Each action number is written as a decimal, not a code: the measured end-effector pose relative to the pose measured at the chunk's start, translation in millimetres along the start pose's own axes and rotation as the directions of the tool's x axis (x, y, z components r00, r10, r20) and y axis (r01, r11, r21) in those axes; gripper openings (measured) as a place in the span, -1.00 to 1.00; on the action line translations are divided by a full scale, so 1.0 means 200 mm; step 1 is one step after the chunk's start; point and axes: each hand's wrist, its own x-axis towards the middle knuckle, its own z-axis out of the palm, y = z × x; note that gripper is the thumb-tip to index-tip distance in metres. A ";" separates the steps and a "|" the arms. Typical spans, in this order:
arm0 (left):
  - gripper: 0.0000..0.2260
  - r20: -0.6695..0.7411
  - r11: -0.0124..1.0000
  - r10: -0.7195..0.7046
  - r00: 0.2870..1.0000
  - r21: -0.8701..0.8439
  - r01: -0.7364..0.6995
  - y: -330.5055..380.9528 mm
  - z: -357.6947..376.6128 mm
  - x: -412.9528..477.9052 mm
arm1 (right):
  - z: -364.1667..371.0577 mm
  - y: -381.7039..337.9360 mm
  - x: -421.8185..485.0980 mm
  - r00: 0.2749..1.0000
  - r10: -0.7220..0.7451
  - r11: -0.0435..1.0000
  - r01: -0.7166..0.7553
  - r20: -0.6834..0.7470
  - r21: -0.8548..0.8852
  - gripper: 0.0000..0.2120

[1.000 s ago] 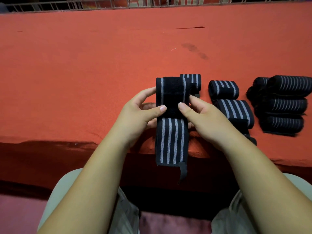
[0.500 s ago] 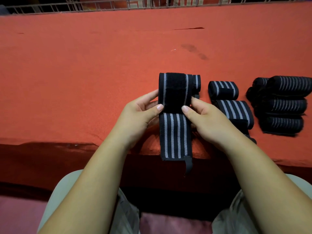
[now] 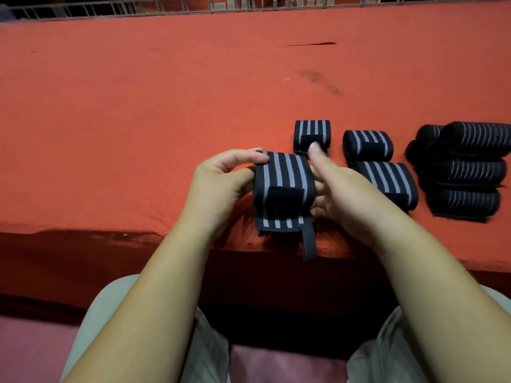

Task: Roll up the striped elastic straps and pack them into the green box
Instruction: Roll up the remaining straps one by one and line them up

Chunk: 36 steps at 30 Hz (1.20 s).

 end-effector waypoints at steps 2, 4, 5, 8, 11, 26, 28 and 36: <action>-0.68 0.032 0.999 -0.023 0.999 -0.021 0.024 0.02 0.00 -0.01 | 0.00 0.02 0.00 0.998 -0.063 0.998 0.063 -0.011 -0.019 -0.64; -0.70 0.054 0.995 -0.060 0.997 -0.079 0.064 0.03 0.00 0.00 | 0.00 0.02 -0.01 0.990 -0.136 0.990 0.134 -0.036 -0.044 -0.76; -0.73 0.063 0.991 -0.091 0.994 -0.095 0.097 0.03 -0.01 0.01 | 0.00 0.02 -0.01 0.986 -0.160 0.986 0.157 -0.053 -0.047 -0.77; -0.72 0.163 0.980 -0.192 0.968 -0.017 0.197 0.02 -0.02 0.01 | 0.02 0.03 0.00 0.973 -0.207 0.978 0.202 -0.101 -0.060 -0.71; -0.73 0.274 0.976 -0.219 0.936 0.060 0.211 0.00 -0.03 -0.01 | 0.04 0.08 0.03 0.962 -0.244 0.969 0.237 -0.125 -0.071 -0.74; -0.69 0.198 0.981 -0.185 0.963 0.101 0.168 -0.12 -0.03 -0.05 | 0.09 0.19 -0.01 0.925 -0.294 0.903 0.186 -0.240 -0.388 -0.62; -0.68 0.186 0.979 -0.194 0.963 0.101 0.178 -0.12 -0.02 -0.06 | 0.10 0.16 -0.02 0.930 -0.275 0.888 0.150 -0.242 -0.435 -0.62; -0.71 0.120 0.962 -0.273 0.955 0.031 0.271 0.01 -0.02 -0.07 | 0.09 0.00 -0.06 0.973 -0.144 0.833 0.021 -0.179 -0.553 -0.65</action>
